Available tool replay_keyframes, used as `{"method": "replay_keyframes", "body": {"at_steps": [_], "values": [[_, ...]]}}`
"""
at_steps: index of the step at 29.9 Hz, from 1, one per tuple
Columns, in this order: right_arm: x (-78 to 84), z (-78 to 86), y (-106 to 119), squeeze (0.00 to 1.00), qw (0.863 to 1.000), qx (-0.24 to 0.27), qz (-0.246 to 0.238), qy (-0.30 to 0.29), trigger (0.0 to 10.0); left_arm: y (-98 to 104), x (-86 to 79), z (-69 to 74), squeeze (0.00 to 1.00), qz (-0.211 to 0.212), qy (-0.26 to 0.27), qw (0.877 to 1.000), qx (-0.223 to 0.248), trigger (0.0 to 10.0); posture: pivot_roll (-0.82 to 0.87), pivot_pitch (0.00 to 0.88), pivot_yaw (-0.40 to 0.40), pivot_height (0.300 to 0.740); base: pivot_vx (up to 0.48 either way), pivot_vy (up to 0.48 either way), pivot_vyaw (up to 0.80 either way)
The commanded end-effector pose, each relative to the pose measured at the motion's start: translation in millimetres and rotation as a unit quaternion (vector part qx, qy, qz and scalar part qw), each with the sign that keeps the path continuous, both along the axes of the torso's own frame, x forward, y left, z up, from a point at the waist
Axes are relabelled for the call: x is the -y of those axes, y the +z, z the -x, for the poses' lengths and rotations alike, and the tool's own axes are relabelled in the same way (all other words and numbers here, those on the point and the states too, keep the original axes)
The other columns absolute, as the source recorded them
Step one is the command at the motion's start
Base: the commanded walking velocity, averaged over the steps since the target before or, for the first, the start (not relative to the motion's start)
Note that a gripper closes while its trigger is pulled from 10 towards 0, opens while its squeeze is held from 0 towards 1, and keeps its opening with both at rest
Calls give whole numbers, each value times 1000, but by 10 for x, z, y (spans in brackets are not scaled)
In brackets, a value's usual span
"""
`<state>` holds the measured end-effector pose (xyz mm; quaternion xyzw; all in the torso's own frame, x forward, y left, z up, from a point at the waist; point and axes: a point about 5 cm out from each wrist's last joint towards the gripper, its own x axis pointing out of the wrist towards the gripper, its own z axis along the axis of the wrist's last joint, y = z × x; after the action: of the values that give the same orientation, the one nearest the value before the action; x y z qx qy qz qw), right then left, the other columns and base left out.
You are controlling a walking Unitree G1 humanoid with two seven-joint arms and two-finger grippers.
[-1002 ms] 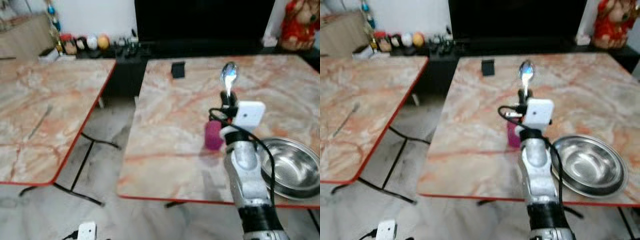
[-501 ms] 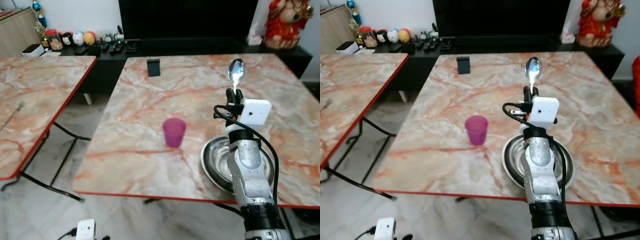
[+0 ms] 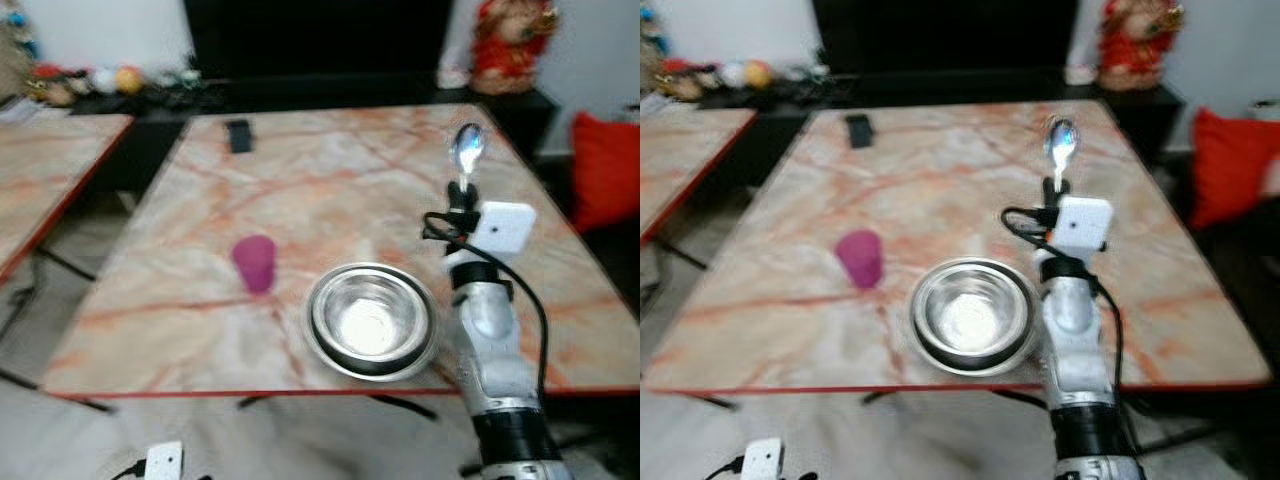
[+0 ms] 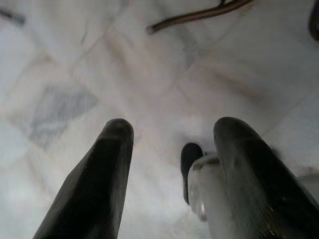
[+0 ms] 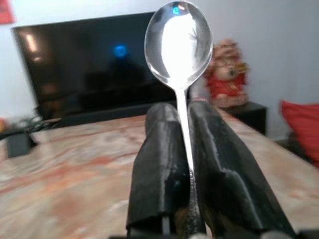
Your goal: Setting the table
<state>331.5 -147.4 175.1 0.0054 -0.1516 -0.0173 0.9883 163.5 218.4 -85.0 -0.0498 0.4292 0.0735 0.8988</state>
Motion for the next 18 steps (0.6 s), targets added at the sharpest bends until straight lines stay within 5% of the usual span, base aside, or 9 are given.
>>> {"method": "replay_keyframes", "body": {"at_steps": [1,11,18], "values": [[42,-4,57,0,1000,10,-1,-7,10000,-10,-9,25,0,0,5,1000,-4,10000,-119,0,66,740,0,0,0],[72,-36,40,0,1000,-14,24,2,10000,-7,-18,20,0,-2,4,1000,-5,10000,-122,0,71,740,0,0,0],[274,-110,-20,0,990,-110,77,-33,10000,-2,-25,11,0,-4,2,1000,-5,10000,-137,0,77,740,0,0,0]]}}
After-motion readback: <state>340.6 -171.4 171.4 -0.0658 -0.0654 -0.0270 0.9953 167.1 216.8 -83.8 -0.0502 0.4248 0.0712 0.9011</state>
